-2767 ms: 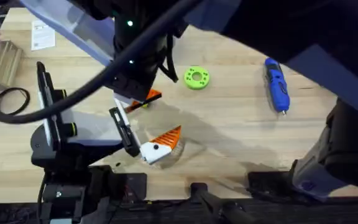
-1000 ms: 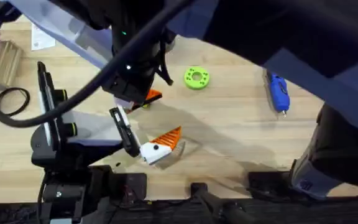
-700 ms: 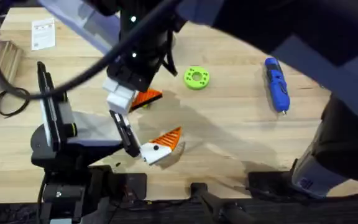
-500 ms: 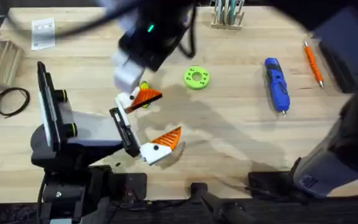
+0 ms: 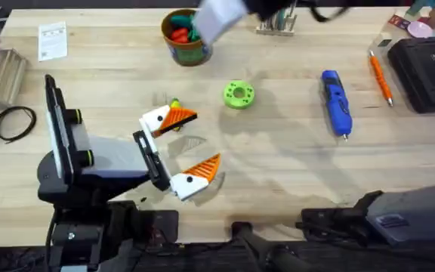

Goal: Pick up the gripper from the table and insert it into the empty holder that is missing its gripper. Then pick up a screw, insert it into the mounting hole, and use the screwdriver to tighten it. Finally, clean up the table by picking up the vegetable and placing it into the bucket.

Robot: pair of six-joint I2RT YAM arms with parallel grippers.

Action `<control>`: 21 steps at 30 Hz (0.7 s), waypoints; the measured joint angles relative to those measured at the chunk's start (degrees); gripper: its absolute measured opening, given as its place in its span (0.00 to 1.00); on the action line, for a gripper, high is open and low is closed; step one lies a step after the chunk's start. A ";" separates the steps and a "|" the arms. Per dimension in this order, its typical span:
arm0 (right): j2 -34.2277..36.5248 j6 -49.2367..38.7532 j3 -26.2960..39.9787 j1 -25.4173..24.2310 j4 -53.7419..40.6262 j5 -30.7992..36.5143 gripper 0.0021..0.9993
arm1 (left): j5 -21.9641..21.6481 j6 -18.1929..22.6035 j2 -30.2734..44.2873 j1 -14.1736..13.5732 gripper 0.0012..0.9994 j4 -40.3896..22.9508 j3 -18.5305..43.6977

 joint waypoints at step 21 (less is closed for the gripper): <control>-21.92 11.23 -41.82 -27.87 7.73 4.85 0.89 | 0.00 0.00 0.00 0.00 0.99 -0.02 0.00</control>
